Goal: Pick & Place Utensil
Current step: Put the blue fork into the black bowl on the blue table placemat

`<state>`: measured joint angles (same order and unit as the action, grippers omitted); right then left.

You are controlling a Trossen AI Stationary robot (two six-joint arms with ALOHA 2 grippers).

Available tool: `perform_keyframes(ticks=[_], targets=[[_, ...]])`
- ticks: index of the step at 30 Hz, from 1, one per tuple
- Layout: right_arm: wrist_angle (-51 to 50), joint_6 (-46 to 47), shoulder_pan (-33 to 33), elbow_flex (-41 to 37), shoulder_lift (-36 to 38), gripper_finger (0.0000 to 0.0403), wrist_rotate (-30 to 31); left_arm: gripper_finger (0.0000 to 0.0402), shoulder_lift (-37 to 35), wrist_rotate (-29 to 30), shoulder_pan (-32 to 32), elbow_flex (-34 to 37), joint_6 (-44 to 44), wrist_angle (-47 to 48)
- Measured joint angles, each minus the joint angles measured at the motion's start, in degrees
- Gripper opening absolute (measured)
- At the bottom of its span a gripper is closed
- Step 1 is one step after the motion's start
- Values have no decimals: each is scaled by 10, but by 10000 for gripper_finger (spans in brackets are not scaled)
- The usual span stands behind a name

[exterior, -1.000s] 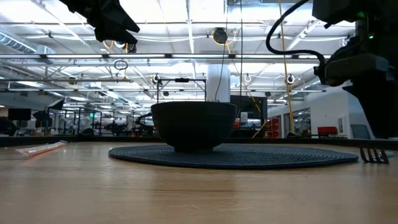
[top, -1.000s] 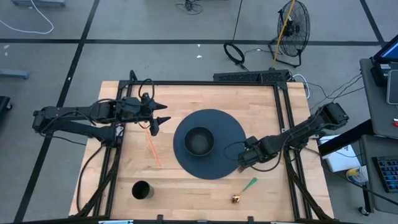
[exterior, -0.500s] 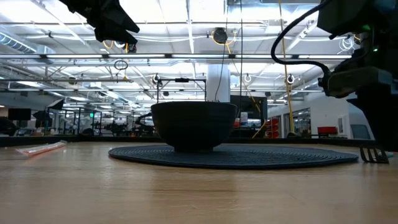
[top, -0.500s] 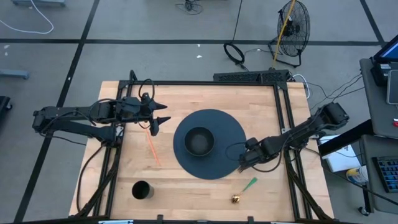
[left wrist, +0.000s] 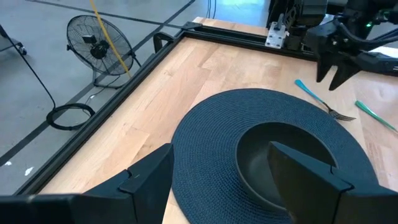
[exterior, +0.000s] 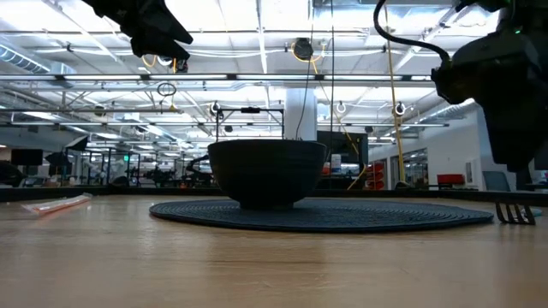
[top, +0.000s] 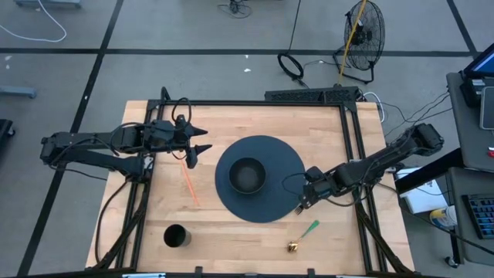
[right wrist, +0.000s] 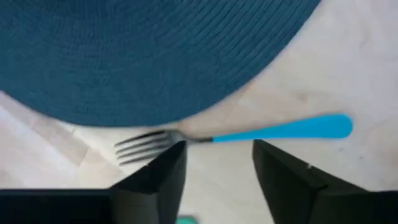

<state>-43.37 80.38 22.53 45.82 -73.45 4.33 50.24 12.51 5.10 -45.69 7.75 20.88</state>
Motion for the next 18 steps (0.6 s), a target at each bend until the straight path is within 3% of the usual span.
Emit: perform_keyframes(ticks=[6, 12, 18], targets=[[25, 79, -15, 0, -15, 262, 1, 266, 0, 0, 0, 0, -14, 0], [142, 82, -19, 1, -16, 276, 0, 266, 0, 0, 0, 0, -22, 0], [12, 236, -23, 1, -15, 276, -16, 266, 0, 0, 0, 0, -26, 0]])
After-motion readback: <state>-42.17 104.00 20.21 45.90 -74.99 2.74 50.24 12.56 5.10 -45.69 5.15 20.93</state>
